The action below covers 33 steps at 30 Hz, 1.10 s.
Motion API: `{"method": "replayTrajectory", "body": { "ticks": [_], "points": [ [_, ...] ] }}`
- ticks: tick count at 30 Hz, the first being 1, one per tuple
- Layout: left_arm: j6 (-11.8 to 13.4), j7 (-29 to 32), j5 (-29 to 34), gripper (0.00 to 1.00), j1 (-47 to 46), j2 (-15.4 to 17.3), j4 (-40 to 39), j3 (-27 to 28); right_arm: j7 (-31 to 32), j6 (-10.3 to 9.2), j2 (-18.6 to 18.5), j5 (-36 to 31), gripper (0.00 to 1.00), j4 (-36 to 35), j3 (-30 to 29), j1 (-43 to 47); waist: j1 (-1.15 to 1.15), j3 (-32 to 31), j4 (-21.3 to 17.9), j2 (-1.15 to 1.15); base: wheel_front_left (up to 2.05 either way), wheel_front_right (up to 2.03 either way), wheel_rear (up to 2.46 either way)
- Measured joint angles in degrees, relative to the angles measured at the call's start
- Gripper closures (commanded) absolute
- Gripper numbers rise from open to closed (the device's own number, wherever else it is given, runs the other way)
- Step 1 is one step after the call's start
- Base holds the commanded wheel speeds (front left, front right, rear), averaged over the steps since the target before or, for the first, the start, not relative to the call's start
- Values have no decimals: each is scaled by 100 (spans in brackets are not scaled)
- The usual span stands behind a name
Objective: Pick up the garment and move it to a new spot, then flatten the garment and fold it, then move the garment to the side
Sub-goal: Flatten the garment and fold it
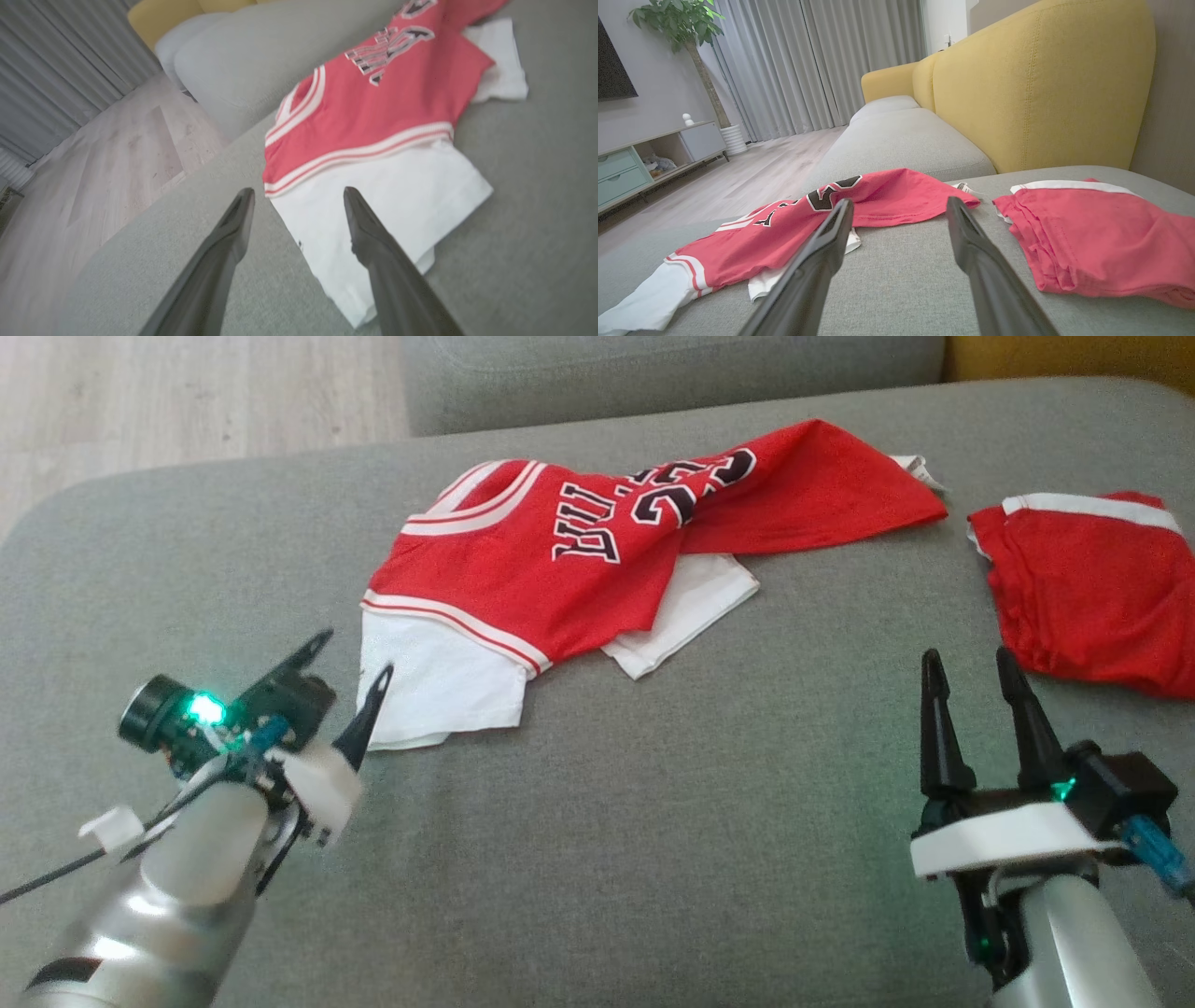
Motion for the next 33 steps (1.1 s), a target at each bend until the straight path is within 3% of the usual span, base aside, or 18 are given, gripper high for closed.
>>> {"method": "replayTrajectory", "body": {
  "ticks": [5,11,14,19,26,29,31,33],
  "points": [
    [364,-109,-516,0,168,-197,-599,599,12,0,-1,-7,0,-10,-87,177,0,-125,91,0,0,0,0],
    [1080,-126,-792,0,1354,-481,-2676,1689,33,0,0,-8,0,-87,-265,328,0,-250,347,0,0,0,0],
    [1272,-125,-791,0,2264,-717,-3455,2095,77,0,0,-8,0,-140,-320,331,0,-263,512,0,0,0,0],
    [1081,-125,-667,0,3141,-964,-3907,2351,103,0,1,-58,0,-142,-393,352,0,-251,811,0,0,0,0],
    [798,-125,-397,0,3208,-1223,-3946,2553,208,0,1,-157,0,-101,-447,353,-1,-94,1164,0,0,0,0],
    [691,-125,-270,0,3071,-1330,-3927,2572,376,0,0,-205,0,9,-450,-42,1,89,1293,0,0,0,0],
    [599,-125,-212,0,2916,-1400,-3882,2586,493,0,-5,-592,0,149,-392,-467,1,219,1388,0,0,0,0],
    [512,-125,-82,0,2744,-1521,-3854,2598,835,0,-8,-422,0,715,-368,-1144,2,379,1578,0,0,0,0]
  ]
}}
